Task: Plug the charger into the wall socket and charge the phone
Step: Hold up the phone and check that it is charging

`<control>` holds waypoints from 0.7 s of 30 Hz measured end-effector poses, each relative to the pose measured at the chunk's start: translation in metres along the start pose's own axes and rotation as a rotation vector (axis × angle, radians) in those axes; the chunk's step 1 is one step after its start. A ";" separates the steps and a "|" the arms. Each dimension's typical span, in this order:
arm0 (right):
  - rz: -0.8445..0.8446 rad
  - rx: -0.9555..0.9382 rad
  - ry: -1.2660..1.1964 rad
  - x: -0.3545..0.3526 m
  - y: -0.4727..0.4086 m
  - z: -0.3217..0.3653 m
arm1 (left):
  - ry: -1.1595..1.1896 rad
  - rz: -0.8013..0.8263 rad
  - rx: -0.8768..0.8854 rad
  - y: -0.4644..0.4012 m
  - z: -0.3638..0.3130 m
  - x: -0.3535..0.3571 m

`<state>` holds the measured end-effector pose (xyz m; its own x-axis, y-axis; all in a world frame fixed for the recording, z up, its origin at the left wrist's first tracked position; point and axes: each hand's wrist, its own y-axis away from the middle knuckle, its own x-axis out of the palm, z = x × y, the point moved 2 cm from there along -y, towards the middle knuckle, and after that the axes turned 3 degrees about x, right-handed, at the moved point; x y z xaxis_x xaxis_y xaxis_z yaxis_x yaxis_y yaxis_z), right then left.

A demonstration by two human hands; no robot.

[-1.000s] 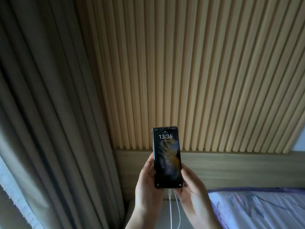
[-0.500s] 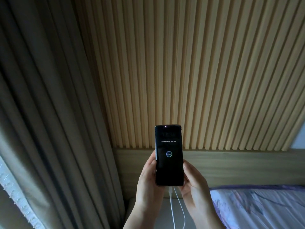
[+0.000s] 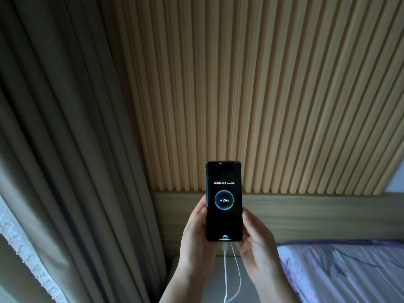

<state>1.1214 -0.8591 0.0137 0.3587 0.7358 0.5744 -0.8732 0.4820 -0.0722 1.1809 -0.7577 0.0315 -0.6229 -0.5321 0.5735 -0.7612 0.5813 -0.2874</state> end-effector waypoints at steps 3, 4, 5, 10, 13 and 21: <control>0.002 0.006 -0.015 -0.001 0.002 -0.001 | 0.018 0.000 0.000 0.002 0.000 -0.001; 0.000 0.008 -0.012 -0.001 0.002 -0.001 | 0.025 -0.001 -0.007 0.002 0.001 -0.001; -0.007 0.010 -0.008 -0.002 0.002 -0.002 | 0.028 0.000 -0.011 0.002 0.002 -0.002; -0.041 0.032 -0.003 -0.009 0.004 -0.009 | 0.047 -0.012 -0.033 0.005 0.007 -0.003; -0.048 0.054 -0.011 -0.013 0.005 -0.014 | 0.034 -0.039 -0.042 0.006 0.014 -0.008; -0.045 0.079 -0.011 -0.021 0.002 -0.023 | 0.025 -0.057 -0.063 0.006 0.024 -0.014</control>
<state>1.1193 -0.8624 -0.0176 0.3945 0.7090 0.5846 -0.8798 0.4750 0.0177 1.1804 -0.7612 0.0033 -0.5735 -0.5504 0.6068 -0.7820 0.5886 -0.2051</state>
